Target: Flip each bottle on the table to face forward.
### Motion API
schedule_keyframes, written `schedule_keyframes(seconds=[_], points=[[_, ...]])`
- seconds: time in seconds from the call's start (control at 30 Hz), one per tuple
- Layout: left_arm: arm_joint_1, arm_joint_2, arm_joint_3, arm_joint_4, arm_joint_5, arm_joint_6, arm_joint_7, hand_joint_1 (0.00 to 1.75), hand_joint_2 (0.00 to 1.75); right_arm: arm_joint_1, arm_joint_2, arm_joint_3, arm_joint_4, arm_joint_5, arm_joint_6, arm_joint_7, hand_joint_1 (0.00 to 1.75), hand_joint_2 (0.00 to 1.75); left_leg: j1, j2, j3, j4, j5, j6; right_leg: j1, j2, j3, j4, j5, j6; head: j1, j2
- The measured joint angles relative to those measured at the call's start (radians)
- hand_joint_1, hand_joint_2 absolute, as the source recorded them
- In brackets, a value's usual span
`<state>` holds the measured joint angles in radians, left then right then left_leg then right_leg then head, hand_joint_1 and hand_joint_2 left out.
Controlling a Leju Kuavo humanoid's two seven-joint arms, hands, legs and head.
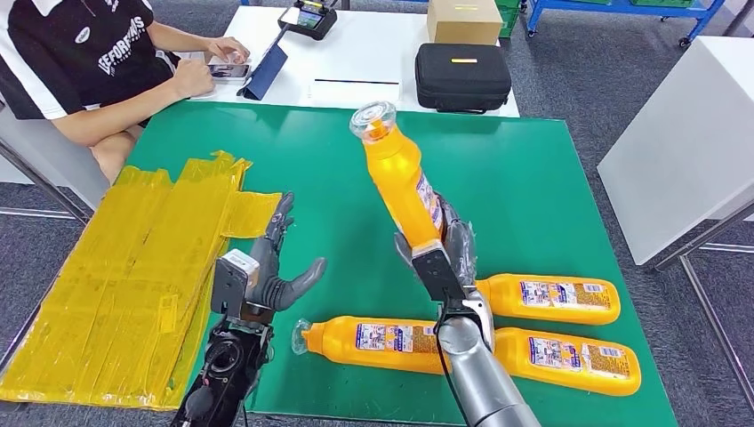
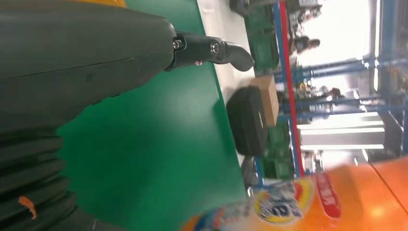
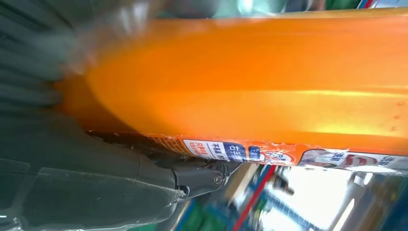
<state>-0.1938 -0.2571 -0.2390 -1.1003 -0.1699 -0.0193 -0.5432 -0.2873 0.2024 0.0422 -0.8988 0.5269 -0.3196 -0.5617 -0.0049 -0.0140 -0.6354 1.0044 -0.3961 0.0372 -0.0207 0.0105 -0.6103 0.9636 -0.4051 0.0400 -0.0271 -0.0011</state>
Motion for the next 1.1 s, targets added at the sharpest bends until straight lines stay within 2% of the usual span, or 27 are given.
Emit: schedule_keyframes(seconds=[0.27, 0.37, 0.77, 1.1], points=[[-0.049, 0.0, -0.021, 0.007, 0.003, -0.025, 0.029, 0.0, 1.75, 0.004, 0.011, 0.033, 0.005, -0.037, 0.152, -0.026, 1.75, 1.75, 0.0, 0.0, 0.0, 0.0, 0.0, 0.0, 0.0, 0.0, 0.0, 0.0, 0.0, 0.0, 0.0, 0.0], [-0.062, 0.0, -0.025, 0.012, 0.002, -0.024, 0.035, 0.0, 1.75, 0.0, 0.017, 0.054, 0.015, -0.032, 0.182, -0.025, 1.75, 1.75, 0.0, 0.0, 0.0, 0.0, 0.0, 0.0, 0.0, 0.0, 0.0, 0.0, 0.0, 0.0, 0.0, 0.0], [-0.074, 0.0, -0.038, 0.017, 0.004, -0.02, 0.039, 0.0, 1.75, -0.014, 0.028, 0.099, 0.049, 0.008, 0.199, -0.007, 1.75, 1.75, 0.0, 0.0, -0.001, 0.0, 0.0, 0.0, 0.0, 0.0, 0.0, 0.0, 0.0, 0.0, 0.0, 0.0], [-0.086, -0.003, -0.053, 0.044, 0.027, -0.029, 0.042, 0.0, 1.75, -0.033, 0.043, 0.147, 0.105, 0.073, 0.143, 0.006, 1.75, 1.75, 0.0, 0.0, -0.001, 0.0, 0.0, 0.0, 0.0, 0.0, -0.001, 0.0, 0.0, 0.0, 0.0, 0.0]])
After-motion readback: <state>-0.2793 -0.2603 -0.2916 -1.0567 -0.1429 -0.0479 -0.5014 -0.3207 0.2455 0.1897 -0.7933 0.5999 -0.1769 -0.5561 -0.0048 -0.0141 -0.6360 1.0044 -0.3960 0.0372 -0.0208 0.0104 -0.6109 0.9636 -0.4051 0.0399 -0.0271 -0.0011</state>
